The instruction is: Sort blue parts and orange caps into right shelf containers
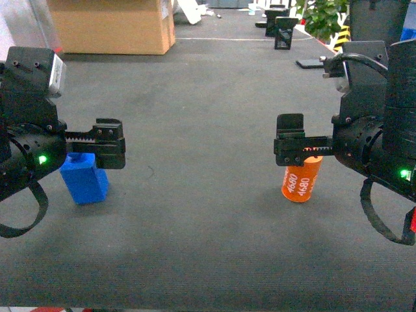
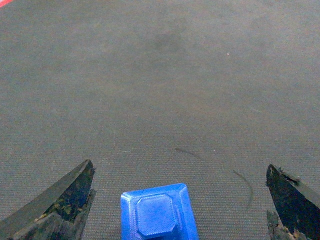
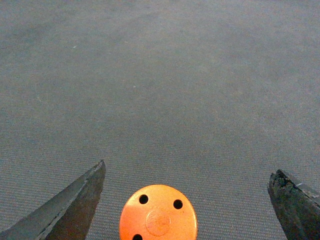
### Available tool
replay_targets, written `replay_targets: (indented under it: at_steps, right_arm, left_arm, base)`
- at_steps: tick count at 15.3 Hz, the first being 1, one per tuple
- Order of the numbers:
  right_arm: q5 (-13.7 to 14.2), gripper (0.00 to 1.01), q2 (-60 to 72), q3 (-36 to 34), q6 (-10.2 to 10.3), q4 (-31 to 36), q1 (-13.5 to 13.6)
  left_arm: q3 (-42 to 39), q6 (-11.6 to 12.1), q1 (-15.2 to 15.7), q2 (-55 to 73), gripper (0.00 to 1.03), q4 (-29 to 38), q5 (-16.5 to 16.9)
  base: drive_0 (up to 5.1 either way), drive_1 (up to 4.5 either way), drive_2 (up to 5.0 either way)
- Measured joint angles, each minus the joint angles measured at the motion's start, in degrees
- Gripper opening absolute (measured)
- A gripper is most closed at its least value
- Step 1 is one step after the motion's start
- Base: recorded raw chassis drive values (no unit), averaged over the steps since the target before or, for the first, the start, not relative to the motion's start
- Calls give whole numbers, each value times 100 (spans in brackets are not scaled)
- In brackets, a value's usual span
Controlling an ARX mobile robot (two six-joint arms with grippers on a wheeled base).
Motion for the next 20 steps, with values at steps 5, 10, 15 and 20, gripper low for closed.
replay_targets:
  at_steps: [5, 10, 15, 20]
  right_arm:
    - [48, 98, 490, 210, 330, 42, 61]
    - [107, 98, 765, 225, 455, 57, 140]
    - [190, 98, 1123, 374, 625, 0, 144]
    - [363, 69, 1237, 568, 758, -306, 219]
  left_arm:
    - [144, -103, 22, 391, 98, -57, 0]
    - [203, -125, -4, 802, 98, -76, 0]
    - [334, -146, 9, 1016, 98, -144, -4]
    - [409, -367, 9, 1141, 76, -291, -2]
  base:
    - [0, 0, 0]
    - [0, 0, 0]
    - [0, 0, 0]
    - [0, 0, 0]
